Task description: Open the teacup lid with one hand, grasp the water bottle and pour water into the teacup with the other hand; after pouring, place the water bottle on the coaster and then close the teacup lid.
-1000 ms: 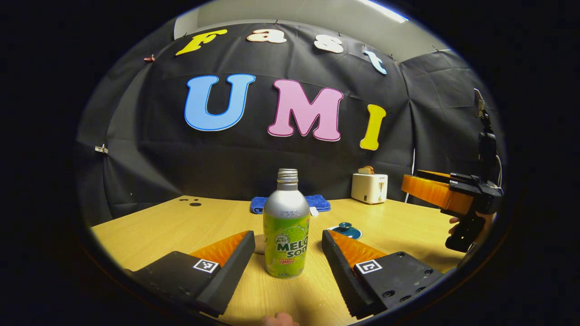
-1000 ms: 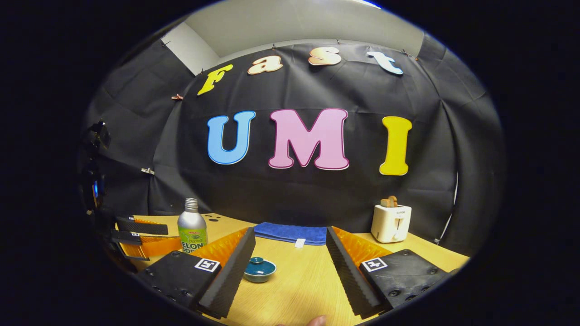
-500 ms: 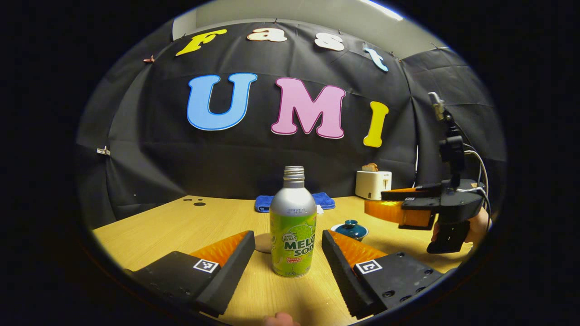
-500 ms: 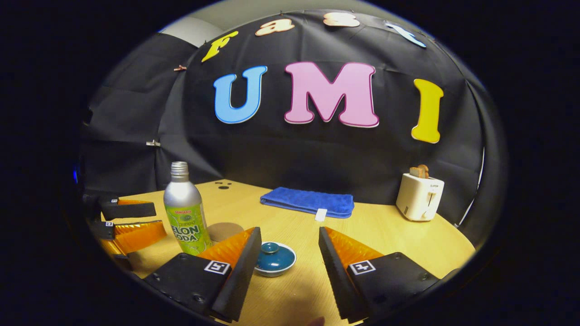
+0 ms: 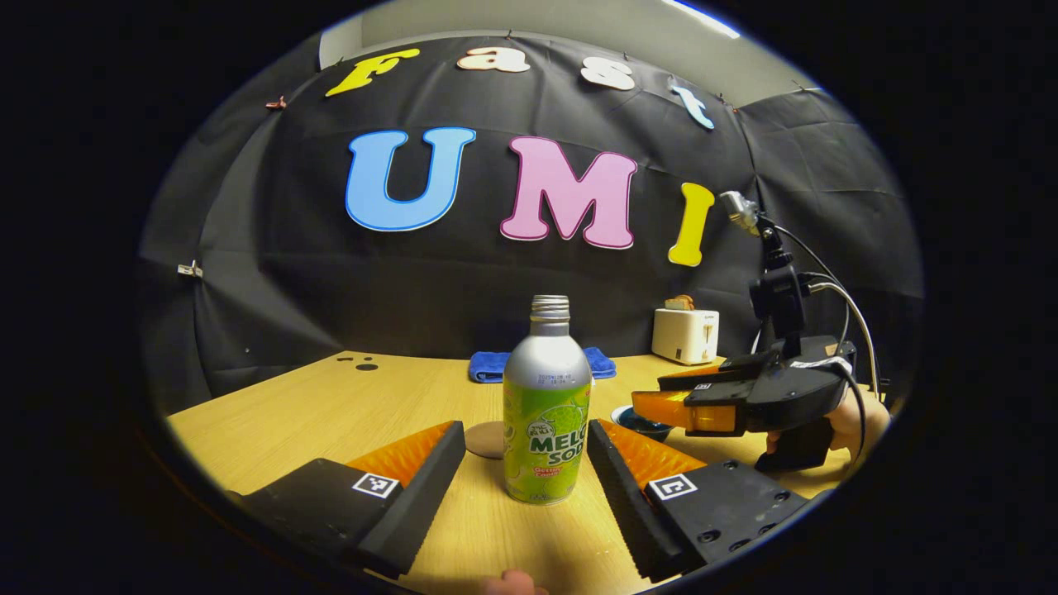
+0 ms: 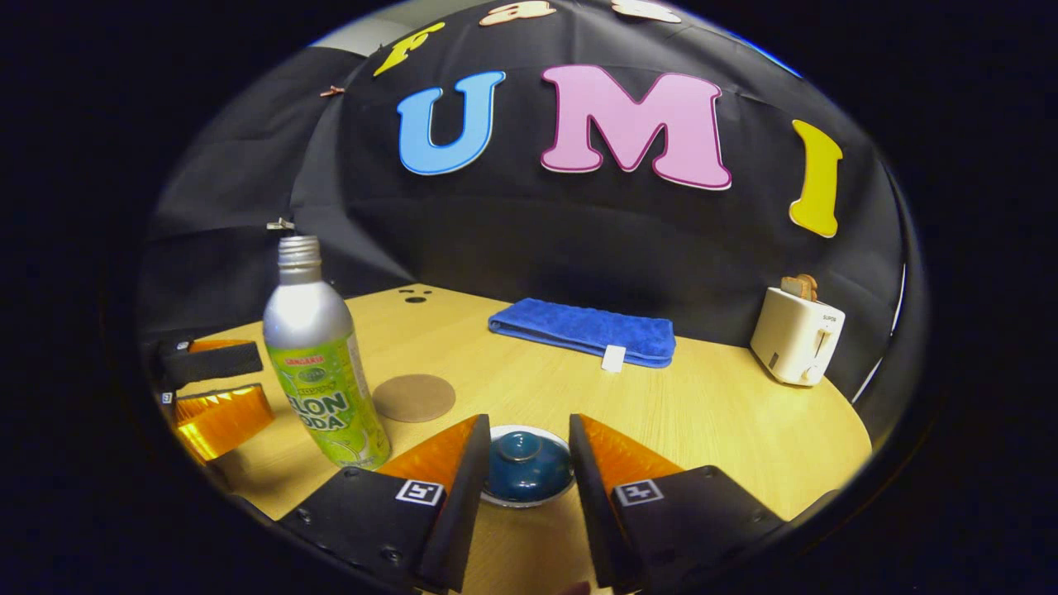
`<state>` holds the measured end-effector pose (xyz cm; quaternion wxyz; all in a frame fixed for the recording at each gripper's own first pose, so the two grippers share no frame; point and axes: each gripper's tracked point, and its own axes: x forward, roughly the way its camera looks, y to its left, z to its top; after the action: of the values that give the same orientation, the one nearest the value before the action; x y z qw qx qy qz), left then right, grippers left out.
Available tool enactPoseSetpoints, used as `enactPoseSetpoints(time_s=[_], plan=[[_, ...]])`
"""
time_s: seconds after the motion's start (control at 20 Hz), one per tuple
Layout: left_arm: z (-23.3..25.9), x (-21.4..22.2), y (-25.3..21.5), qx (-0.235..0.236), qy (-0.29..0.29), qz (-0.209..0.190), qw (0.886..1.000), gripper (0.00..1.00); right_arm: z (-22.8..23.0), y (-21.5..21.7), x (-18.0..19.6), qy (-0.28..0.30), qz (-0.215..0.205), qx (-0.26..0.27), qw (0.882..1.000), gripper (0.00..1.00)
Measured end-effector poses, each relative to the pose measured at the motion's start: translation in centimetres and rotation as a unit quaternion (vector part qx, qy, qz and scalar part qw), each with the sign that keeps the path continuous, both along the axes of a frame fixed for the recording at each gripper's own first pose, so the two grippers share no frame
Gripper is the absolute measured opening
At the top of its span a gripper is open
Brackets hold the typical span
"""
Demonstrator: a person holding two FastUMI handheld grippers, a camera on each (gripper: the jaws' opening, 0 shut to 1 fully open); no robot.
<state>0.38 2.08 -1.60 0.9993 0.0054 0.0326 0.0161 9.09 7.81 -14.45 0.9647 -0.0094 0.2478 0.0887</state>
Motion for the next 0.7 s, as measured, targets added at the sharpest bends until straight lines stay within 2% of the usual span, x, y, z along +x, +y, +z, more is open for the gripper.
enactPoseSetpoints(time_s=[0.15, 0.2, 0.25, 0.3, 0.35, 0.4, 0.45, 0.5, 0.55, 0.7], plan=[[0.1, 0.1, 0.2, 0.001, -0.001, 0.001, 1.000, 0.94, -0.5, 1.0, 0.0, 0.009, 0.012, 0.014, 1.000, 0.46], [0.0, 0.1, 0.2, 0.000, -0.001, 0.001, 1.000, 0.94, -0.5, 0.9, 0.0, 0.011, 0.014, 0.014, 1.000, 0.46], [0.1, 0.1, 0.1, -0.002, -0.001, -0.001, 1.000, 0.94, -0.2, 0.8, 0.1, 0.007, 0.015, 0.012, 1.000, 0.32], [-0.1, 0.1, -0.1, -0.003, 0.000, -0.004, 1.000, 0.94, 0.1, 0.6, 0.1, 0.002, 0.013, 0.011, 1.000, 0.32], [-0.1, 0.2, -0.2, -0.004, 0.002, -0.006, 1.000, 0.94, 0.7, 0.4, 0.1, -0.008, 0.008, 0.015, 1.000, 0.27], [-0.3, 0.2, -0.3, -0.003, 0.004, -0.007, 1.000, 0.94, 1.5, 0.2, 0.2, -0.019, 0.002, 0.022, 1.000, 0.33], [-0.3, 0.5, -0.4, -0.002, 0.006, -0.007, 1.000, 0.94, 2.5, -0.2, 0.1, -0.029, -0.003, 0.029, 0.999, 0.32], [-0.4, 0.7, -0.4, 0.000, 0.007, -0.007, 1.000, 0.94, 3.4, -0.8, -0.1, -0.039, -0.009, 0.034, 0.999, 0.37], [-0.3, 1.1, -0.5, 0.001, 0.008, -0.008, 1.000, 0.94, 4.3, -1.4, -0.4, -0.048, -0.015, 0.034, 0.998, 0.32], [-0.6, 2.1, -0.5, 0.000, 0.012, -0.009, 1.000, 0.94, 6.3, -3.7, -2.4, -0.070, -0.032, 0.032, 0.997, 0.33]])
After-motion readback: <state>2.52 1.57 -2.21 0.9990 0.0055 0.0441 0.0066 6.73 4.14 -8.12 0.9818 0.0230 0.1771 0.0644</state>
